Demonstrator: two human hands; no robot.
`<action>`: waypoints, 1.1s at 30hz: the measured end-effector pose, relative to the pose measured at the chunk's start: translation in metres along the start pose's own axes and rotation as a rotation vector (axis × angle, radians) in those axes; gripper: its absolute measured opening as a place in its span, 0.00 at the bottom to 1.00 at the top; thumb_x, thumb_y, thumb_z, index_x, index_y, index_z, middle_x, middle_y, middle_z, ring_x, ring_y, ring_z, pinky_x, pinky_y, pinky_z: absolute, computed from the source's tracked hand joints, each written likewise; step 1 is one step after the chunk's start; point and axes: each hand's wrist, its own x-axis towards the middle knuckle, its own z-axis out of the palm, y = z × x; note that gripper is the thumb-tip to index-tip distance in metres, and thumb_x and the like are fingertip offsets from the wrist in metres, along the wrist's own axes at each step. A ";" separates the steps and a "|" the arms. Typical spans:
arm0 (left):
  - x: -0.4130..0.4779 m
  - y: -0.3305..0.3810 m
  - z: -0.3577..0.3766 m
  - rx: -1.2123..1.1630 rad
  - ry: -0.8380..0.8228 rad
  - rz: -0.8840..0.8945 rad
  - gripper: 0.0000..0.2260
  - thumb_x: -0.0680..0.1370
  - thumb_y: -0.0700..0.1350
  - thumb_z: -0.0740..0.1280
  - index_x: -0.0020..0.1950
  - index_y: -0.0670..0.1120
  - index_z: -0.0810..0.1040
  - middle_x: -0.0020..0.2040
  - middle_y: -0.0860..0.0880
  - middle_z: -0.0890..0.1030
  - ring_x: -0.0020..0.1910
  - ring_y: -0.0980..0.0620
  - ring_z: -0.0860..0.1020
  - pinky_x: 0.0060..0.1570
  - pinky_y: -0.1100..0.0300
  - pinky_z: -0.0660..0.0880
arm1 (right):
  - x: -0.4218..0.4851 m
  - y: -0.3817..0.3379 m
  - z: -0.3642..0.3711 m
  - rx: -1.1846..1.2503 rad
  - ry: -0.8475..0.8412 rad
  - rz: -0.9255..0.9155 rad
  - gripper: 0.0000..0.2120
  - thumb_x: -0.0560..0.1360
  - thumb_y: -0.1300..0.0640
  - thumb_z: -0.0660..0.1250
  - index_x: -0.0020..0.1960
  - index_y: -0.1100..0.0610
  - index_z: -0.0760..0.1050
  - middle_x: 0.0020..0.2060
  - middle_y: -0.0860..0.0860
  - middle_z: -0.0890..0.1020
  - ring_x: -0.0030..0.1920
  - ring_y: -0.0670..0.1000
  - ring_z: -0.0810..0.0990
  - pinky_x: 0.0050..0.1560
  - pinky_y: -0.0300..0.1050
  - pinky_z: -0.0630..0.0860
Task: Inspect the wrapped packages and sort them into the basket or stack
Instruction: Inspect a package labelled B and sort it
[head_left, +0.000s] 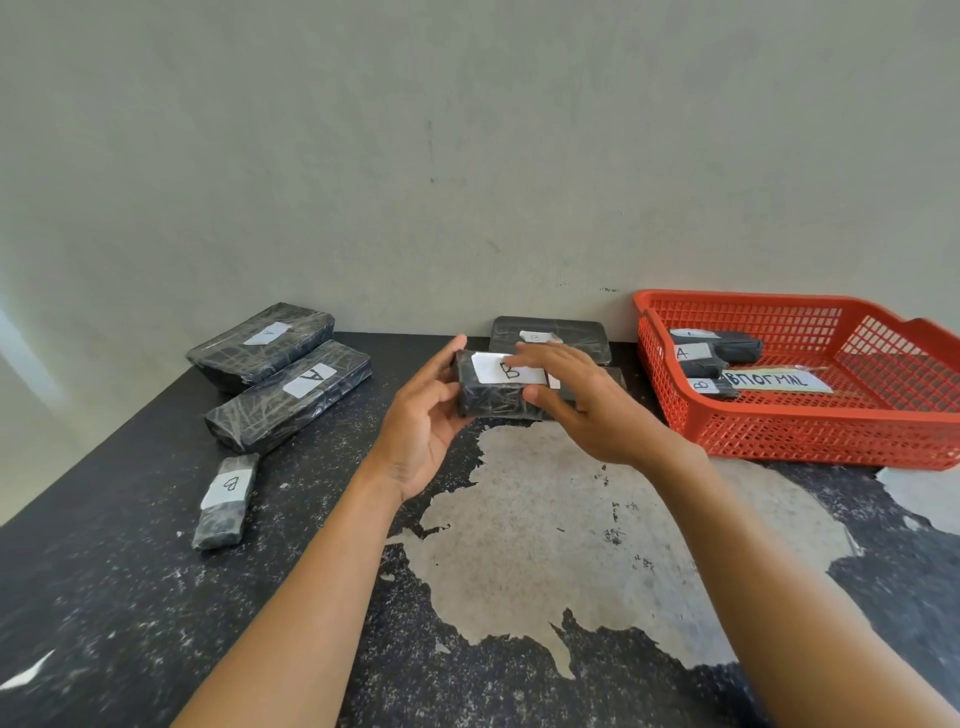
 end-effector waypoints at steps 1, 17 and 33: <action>0.000 0.000 0.000 0.017 0.001 0.006 0.18 0.80 0.31 0.56 0.66 0.45 0.75 0.58 0.44 0.81 0.55 0.48 0.80 0.51 0.58 0.80 | 0.001 0.001 0.003 -0.038 0.039 0.017 0.17 0.83 0.51 0.58 0.70 0.41 0.68 0.74 0.42 0.65 0.76 0.49 0.57 0.73 0.57 0.57; 0.004 -0.019 0.010 0.372 0.214 0.222 0.11 0.77 0.33 0.69 0.55 0.45 0.82 0.57 0.48 0.84 0.57 0.52 0.82 0.60 0.52 0.78 | 0.004 -0.027 0.017 0.195 0.119 0.118 0.19 0.79 0.52 0.66 0.69 0.48 0.69 0.54 0.46 0.80 0.53 0.46 0.81 0.54 0.42 0.79; 0.000 -0.020 0.013 0.195 0.054 0.259 0.17 0.80 0.46 0.54 0.58 0.41 0.79 0.57 0.39 0.82 0.59 0.43 0.80 0.56 0.55 0.78 | 0.005 -0.020 0.018 0.222 0.335 0.149 0.18 0.72 0.50 0.74 0.59 0.51 0.72 0.58 0.43 0.77 0.57 0.42 0.75 0.56 0.30 0.68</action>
